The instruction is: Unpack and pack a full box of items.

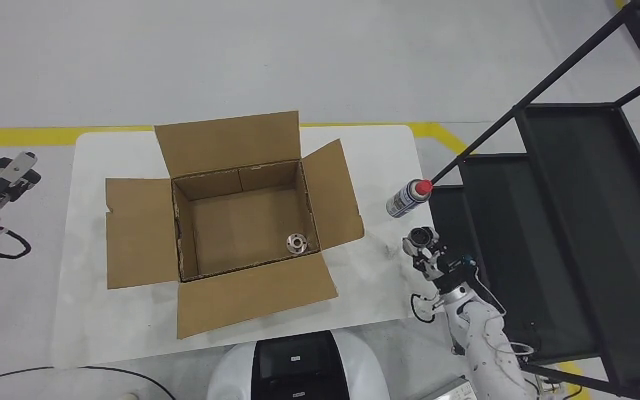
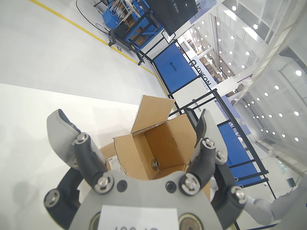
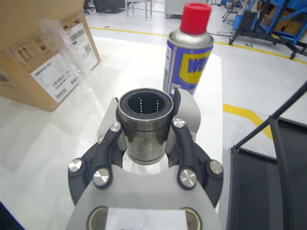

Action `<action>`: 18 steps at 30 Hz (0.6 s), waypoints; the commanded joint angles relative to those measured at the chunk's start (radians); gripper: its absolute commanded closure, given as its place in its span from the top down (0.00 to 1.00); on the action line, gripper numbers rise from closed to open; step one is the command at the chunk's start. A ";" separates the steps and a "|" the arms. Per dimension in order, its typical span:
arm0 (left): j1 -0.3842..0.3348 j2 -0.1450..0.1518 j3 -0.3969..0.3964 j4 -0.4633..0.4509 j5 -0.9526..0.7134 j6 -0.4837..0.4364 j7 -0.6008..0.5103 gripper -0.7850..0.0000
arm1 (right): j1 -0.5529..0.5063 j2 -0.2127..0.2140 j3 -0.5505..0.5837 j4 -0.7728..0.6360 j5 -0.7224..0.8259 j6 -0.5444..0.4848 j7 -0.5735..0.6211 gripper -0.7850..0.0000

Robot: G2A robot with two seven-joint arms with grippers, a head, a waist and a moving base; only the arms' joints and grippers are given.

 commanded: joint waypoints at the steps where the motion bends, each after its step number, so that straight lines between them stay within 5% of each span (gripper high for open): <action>1: 0.000 0.000 0.000 0.000 0.000 0.000 0.000 1.00 | 0.032 -0.002 -0.009 0.063 0.017 0.017 -0.011 0.00; 11: 0.000 0.000 0.000 0.000 0.000 0.000 0.000 1.00 | 0.175 -0.003 -0.053 0.309 0.046 0.182 -0.152 0.00; 18: 0.000 0.000 0.000 0.000 0.000 0.000 0.000 1.00 | 0.253 -0.004 -0.088 0.445 0.060 0.201 -0.159 0.00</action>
